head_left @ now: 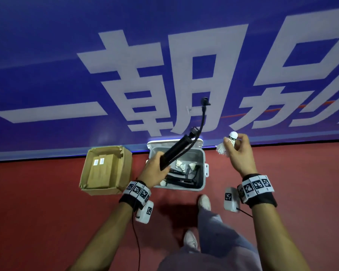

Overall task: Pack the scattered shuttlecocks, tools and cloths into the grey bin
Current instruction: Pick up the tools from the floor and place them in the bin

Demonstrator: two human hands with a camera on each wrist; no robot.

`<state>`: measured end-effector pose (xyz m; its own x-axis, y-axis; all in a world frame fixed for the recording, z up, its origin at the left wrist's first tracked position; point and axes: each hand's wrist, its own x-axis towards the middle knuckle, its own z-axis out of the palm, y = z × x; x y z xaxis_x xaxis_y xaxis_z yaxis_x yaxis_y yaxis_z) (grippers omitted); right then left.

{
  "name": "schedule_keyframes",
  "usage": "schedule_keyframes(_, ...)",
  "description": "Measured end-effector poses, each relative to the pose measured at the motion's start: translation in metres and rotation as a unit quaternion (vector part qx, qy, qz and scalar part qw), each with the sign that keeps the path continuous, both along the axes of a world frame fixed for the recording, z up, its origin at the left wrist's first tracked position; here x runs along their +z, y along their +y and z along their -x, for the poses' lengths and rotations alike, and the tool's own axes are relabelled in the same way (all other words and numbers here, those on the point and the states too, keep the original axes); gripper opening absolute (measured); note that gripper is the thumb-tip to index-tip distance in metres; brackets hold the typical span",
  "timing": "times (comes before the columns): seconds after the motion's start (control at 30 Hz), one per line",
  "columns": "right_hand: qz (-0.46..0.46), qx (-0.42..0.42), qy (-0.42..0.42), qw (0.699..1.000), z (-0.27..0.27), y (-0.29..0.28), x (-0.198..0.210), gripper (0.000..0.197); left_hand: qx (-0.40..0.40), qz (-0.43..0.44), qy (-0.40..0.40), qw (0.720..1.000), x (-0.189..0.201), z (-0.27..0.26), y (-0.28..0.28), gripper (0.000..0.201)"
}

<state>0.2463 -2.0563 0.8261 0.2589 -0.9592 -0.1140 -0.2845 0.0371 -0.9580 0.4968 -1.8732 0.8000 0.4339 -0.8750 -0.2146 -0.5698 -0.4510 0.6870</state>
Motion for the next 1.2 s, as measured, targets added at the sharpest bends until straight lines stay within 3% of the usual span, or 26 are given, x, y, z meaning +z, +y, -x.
schedule_keyframes(0.3, -0.027, 0.028, 0.045, 0.998, -0.083, -0.147, -0.031, 0.035, -0.095, -0.154, -0.109, 0.977, -0.018, -0.090, -0.102, 0.034)
schedule_keyframes(0.47, -0.050, 0.044, 0.101, 0.993, -0.116, -0.184, -0.062, 0.032, -0.141, -0.198, -0.112, 0.964, -0.052, -0.134, -0.150, 0.036)
schedule_keyframes(0.53, -0.063, 0.053, 0.145, 0.986, -0.122, -0.185, -0.084, 0.031, -0.156, -0.222, -0.116, 0.955, -0.075, -0.149, -0.163, 0.047)
schedule_keyframes(0.63, -0.076, 0.071, 0.215, 0.971, -0.129, -0.180, -0.123, 0.029, -0.176, -0.271, -0.133, 0.937, -0.129, -0.174, -0.178, 0.059)
schedule_keyframes(0.8, -0.139, 0.171, 0.274, 0.936, -0.165, -0.158, -0.208, 0.022, -0.236, -0.317, -0.147, 0.907, -0.212, -0.200, -0.195, 0.040)
schedule_keyframes(0.93, -0.200, 0.260, 0.345, 0.879, -0.179, -0.132, -0.309, 0.033, -0.347, -0.349, -0.145, 0.858, -0.308, -0.207, -0.210, 0.040)
schedule_keyframes(1.03, -0.204, 0.275, 0.391, 0.854, -0.174, -0.106, -0.398, 0.045, -0.388, -0.359, -0.164, 0.833, -0.379, -0.209, -0.210, 0.045)
schedule_keyframes(1.2, -0.202, 0.280, 0.445, 0.826, -0.172, -0.072, -0.502, 0.031, -0.458, -0.354, -0.137, 0.804, -0.479, -0.208, -0.187, 0.059)
